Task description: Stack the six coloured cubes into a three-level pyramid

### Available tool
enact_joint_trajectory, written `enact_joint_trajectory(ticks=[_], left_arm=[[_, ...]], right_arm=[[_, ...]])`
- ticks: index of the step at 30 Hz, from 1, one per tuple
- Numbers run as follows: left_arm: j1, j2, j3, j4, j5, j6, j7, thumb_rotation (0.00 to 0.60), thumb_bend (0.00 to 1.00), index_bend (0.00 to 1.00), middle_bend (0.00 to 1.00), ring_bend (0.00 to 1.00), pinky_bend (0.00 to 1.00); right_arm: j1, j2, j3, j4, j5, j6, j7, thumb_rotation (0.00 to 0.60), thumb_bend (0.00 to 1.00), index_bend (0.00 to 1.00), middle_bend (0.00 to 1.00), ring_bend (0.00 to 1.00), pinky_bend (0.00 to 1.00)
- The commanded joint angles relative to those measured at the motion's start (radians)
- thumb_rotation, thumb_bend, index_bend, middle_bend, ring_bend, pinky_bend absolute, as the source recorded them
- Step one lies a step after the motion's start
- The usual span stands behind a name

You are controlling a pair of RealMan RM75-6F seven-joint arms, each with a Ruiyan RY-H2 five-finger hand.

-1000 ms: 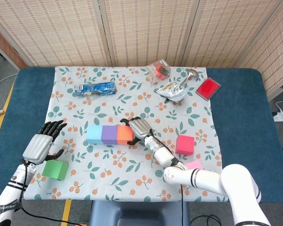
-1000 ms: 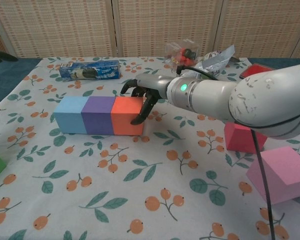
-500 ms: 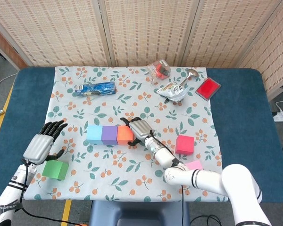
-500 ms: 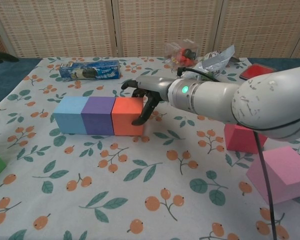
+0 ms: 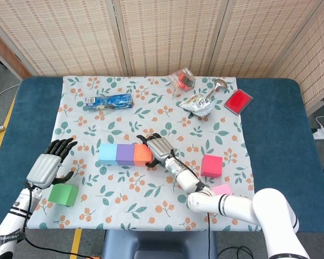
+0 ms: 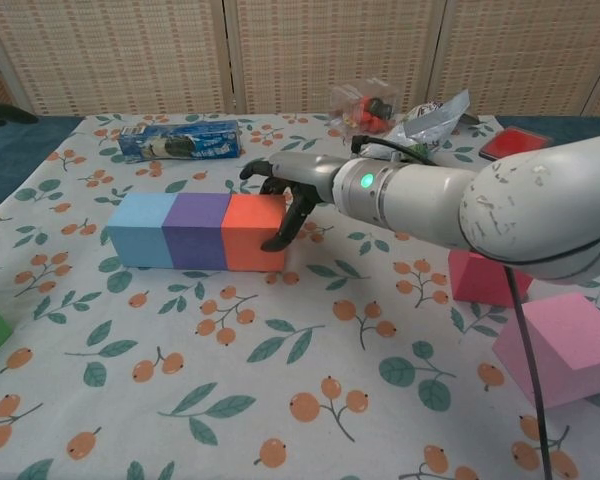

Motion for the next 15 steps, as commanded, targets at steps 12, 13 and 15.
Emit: enact_joint_trajectory(ticks=[12, 13, 15], left_arm=[[0.003, 0.0, 0.001, 0.002, 0.004, 0.004, -0.005, 0.6, 0.33, 0.07, 0.02, 0.0, 0.05], [0.004, 0.0, 0.002, 0.001, 0.005, 0.005, -0.005, 0.6, 0.33, 0.07, 0.02, 0.0, 0.05], [0.004, 0.001, 0.001, 0.0, 0.005, 0.007, -0.004, 0.6, 0.33, 0.07, 0.02, 0.0, 0.05]], right_arm=[[-0.01, -0.002, -0.008, 0.001, -0.043, 0.022, -0.007, 0.6, 0.08, 0.0, 0.11, 0.01, 0.0], [-0.011, 0.001, -0.008, -0.001, -0.047, 0.022, -0.007, 0.6, 0.07, 0.0, 0.1, 0.0, 0.0], [-0.014, 0.009, -0.009, -0.007, -0.057, 0.025, -0.008, 0.6, 0.04, 0.0, 0.1, 0.0, 0.0]])
